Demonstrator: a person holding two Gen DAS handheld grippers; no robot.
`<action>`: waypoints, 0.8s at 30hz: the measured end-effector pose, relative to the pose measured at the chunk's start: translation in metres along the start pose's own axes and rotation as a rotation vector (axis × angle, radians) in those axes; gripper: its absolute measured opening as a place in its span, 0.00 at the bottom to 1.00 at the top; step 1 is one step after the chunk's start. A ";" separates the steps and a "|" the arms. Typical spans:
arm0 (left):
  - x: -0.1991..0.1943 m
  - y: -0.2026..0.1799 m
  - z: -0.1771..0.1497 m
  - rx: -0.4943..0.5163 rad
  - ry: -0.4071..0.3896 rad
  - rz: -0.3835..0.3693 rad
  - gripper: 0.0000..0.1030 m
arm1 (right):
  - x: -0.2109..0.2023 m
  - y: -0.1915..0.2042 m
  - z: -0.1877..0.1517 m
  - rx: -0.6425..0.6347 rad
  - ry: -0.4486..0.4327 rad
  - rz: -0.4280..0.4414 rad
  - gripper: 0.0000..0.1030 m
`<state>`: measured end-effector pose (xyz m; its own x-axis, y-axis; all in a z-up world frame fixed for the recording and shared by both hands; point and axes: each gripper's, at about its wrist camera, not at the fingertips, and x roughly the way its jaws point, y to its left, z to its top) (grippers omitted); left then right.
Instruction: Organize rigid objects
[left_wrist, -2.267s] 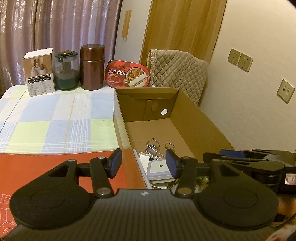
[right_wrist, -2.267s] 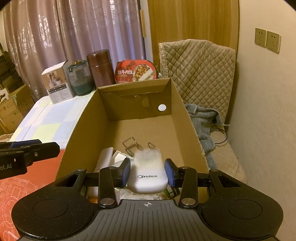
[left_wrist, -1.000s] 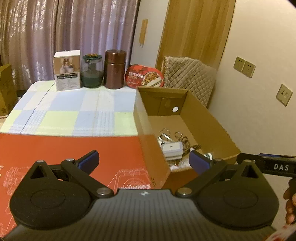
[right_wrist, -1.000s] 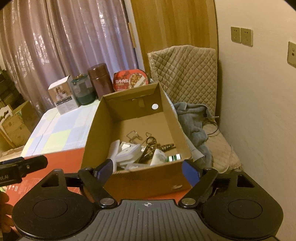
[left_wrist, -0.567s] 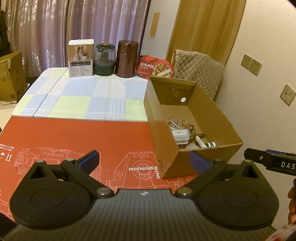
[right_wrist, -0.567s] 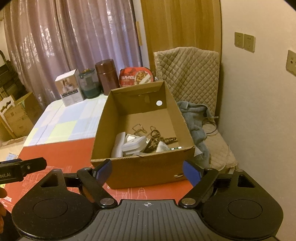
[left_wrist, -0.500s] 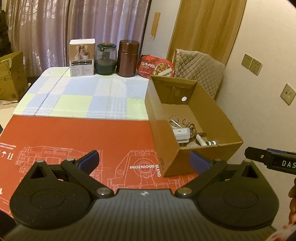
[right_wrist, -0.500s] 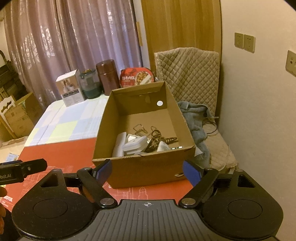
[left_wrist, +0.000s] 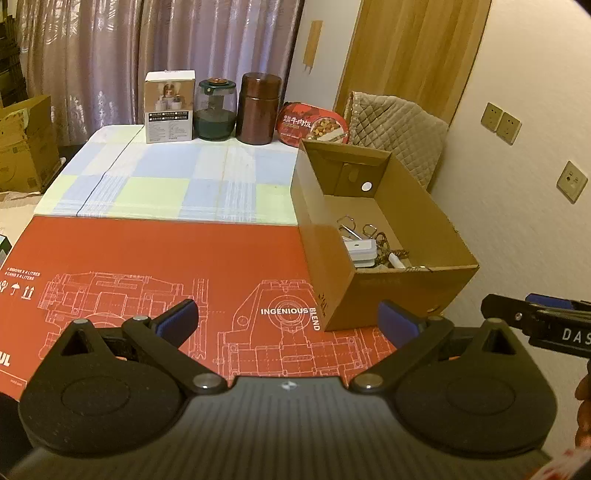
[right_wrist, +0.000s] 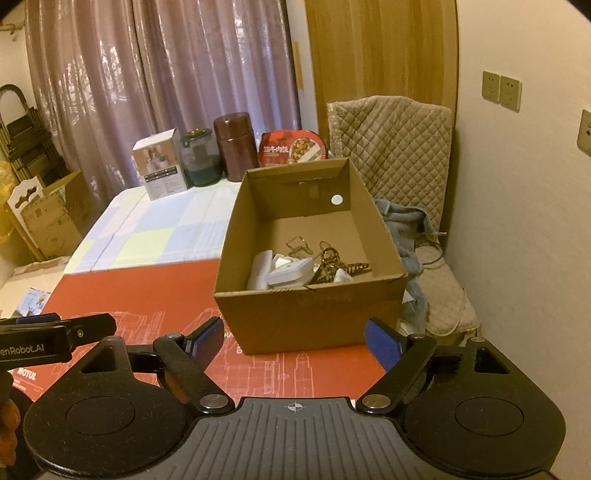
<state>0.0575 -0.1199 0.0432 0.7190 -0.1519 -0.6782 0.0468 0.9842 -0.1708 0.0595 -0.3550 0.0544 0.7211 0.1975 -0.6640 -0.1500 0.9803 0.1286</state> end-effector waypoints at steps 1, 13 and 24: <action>0.000 0.000 -0.001 0.001 -0.001 0.002 0.98 | -0.001 0.000 -0.001 0.001 0.000 0.001 0.78; 0.001 0.001 -0.011 0.008 0.006 0.013 0.98 | -0.001 -0.003 -0.007 0.001 0.013 -0.005 0.78; 0.003 0.002 -0.014 0.006 0.009 0.009 0.98 | 0.004 -0.002 -0.010 -0.008 0.021 -0.005 0.78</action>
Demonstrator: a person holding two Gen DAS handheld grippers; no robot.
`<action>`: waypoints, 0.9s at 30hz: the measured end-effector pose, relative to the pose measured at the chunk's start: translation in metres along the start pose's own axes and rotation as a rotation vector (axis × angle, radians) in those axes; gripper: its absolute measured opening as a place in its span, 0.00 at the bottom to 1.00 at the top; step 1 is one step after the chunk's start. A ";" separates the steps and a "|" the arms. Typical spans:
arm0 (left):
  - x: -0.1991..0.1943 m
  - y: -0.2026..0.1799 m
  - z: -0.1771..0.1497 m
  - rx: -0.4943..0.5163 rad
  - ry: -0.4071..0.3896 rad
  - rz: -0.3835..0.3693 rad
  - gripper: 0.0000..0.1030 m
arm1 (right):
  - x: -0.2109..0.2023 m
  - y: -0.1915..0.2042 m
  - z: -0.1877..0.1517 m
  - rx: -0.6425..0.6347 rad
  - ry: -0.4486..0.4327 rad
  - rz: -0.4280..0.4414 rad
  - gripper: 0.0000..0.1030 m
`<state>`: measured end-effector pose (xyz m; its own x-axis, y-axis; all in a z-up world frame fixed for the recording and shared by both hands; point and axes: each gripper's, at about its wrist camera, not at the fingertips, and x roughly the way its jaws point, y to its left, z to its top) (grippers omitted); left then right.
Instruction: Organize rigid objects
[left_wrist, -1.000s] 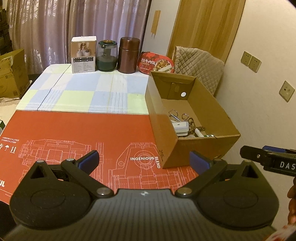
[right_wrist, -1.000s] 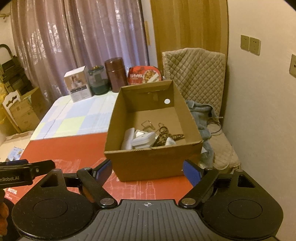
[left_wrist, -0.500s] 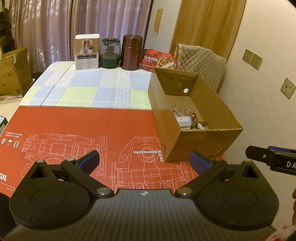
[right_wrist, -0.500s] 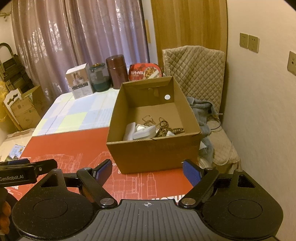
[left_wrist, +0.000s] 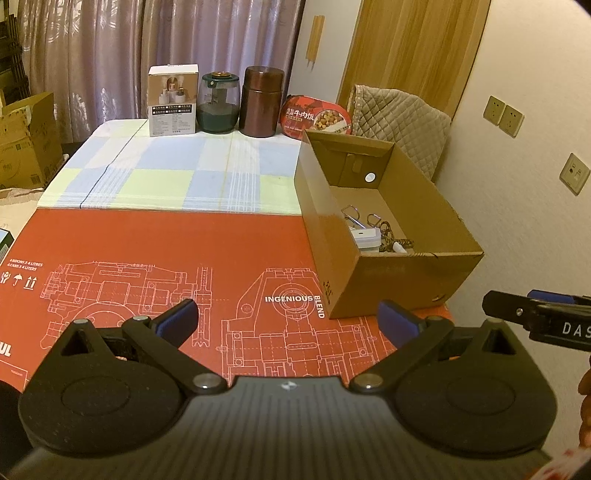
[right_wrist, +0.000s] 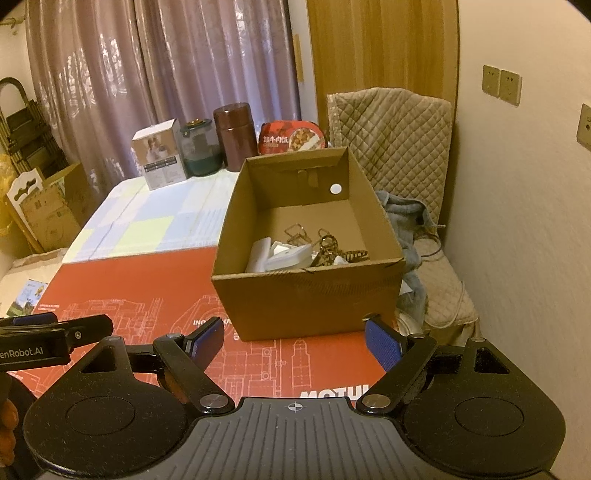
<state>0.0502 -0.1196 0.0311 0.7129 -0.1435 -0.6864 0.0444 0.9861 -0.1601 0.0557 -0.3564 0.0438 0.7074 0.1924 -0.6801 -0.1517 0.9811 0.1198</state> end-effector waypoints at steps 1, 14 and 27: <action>0.000 0.000 0.000 0.001 0.001 0.001 0.98 | 0.001 0.000 0.000 0.000 0.001 0.001 0.78; 0.002 -0.001 -0.003 -0.003 0.004 -0.003 0.98 | 0.003 0.000 0.001 -0.003 0.003 0.006 0.78; 0.003 0.000 -0.002 -0.003 0.006 -0.005 0.98 | 0.005 0.001 -0.001 -0.003 0.003 0.011 0.78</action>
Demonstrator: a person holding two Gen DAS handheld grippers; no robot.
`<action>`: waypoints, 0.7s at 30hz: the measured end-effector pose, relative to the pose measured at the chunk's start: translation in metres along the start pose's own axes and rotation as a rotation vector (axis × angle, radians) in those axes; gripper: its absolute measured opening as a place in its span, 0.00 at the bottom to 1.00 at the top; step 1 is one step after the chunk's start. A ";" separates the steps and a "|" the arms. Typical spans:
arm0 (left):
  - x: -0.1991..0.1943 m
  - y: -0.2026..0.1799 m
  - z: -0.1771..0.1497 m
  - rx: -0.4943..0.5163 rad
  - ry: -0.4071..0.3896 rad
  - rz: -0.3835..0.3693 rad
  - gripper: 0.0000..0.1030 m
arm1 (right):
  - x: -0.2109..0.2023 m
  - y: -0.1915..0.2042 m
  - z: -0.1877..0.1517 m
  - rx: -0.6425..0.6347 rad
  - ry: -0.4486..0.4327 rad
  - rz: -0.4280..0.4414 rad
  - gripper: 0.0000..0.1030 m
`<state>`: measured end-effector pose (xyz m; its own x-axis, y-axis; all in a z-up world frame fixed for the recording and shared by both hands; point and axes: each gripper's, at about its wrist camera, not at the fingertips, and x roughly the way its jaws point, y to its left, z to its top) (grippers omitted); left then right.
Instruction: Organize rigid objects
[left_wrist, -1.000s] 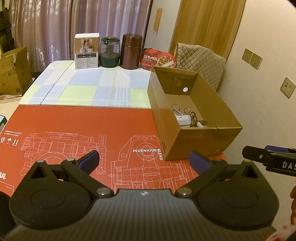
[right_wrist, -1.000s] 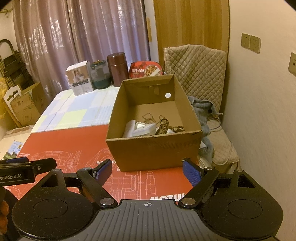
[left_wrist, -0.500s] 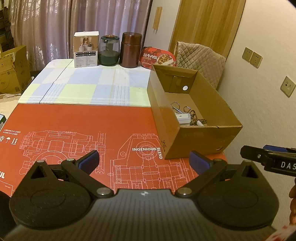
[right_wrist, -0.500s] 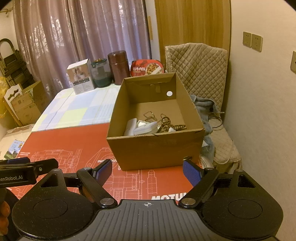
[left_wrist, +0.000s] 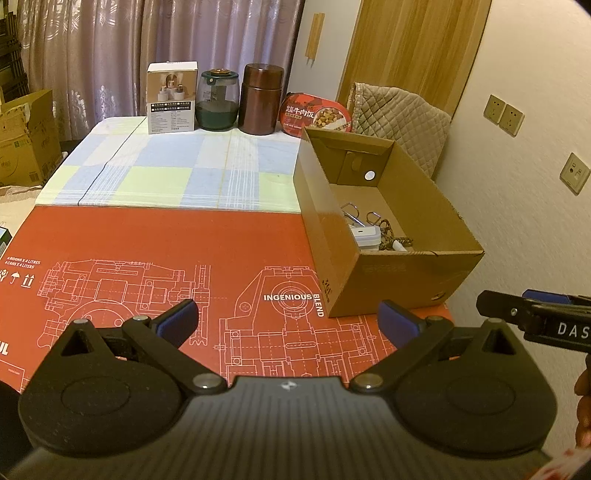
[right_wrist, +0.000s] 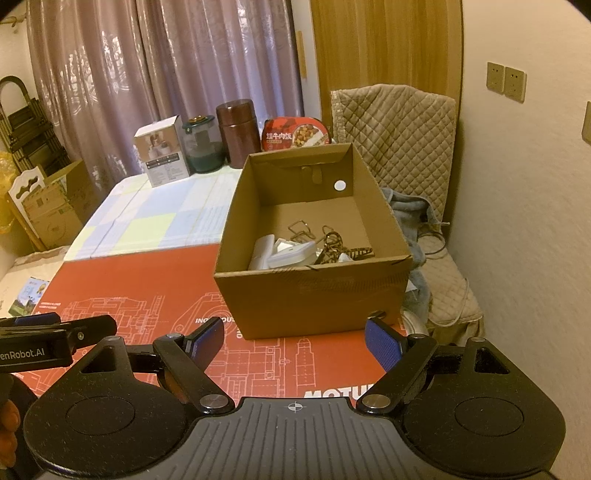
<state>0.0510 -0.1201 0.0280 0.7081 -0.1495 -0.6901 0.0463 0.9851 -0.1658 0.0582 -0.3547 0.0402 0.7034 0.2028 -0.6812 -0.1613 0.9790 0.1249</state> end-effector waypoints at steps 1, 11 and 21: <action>0.000 0.000 0.000 0.000 0.001 -0.001 0.98 | 0.000 0.000 0.000 -0.001 0.000 0.000 0.78; 0.002 0.000 0.001 0.001 0.001 -0.003 0.98 | 0.004 0.002 -0.001 0.001 0.003 0.000 0.78; 0.004 -0.001 0.000 0.000 0.003 -0.006 0.98 | 0.004 0.002 -0.001 0.002 0.003 -0.001 0.78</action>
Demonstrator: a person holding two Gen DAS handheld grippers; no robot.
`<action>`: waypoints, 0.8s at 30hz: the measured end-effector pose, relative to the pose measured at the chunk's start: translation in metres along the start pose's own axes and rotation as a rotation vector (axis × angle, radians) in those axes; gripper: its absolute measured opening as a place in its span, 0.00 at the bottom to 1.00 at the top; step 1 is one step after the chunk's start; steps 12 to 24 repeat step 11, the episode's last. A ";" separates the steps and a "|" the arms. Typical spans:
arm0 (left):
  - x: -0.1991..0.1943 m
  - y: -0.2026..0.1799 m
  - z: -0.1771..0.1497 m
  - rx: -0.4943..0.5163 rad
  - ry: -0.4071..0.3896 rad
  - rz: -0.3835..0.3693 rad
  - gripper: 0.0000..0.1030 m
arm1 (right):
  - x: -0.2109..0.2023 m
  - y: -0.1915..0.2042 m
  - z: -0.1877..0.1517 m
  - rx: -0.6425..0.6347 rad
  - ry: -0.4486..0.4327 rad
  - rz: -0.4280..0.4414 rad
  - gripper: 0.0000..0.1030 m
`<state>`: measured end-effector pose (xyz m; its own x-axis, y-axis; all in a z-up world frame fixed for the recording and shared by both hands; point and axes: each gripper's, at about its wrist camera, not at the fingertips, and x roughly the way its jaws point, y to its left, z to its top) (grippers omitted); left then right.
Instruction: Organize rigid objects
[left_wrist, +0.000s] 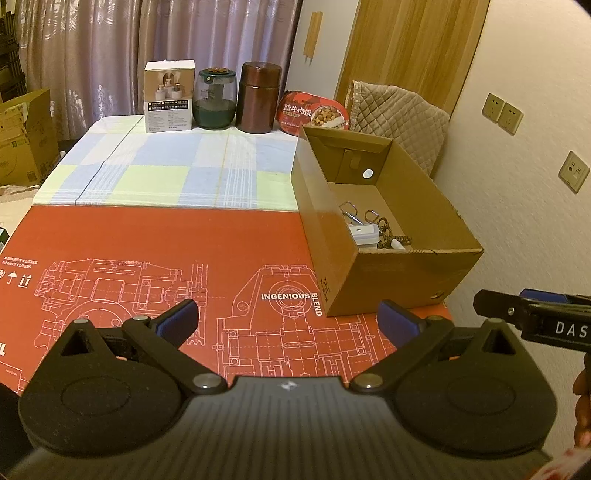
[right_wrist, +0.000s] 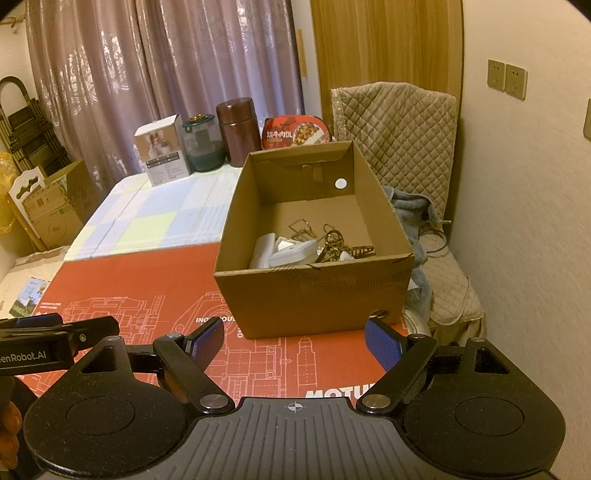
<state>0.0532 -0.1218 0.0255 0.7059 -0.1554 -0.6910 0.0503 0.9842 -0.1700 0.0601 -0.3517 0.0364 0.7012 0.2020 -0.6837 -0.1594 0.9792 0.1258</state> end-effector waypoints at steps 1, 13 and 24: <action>0.000 -0.001 0.000 0.001 0.000 -0.001 0.98 | 0.000 0.000 0.000 0.000 0.000 0.000 0.78; 0.001 -0.001 -0.003 0.009 -0.001 -0.024 0.99 | 0.001 0.000 -0.002 0.001 0.000 -0.002 0.78; 0.001 -0.001 -0.003 0.009 -0.001 -0.024 0.99 | 0.001 0.000 -0.002 0.001 0.000 -0.002 0.78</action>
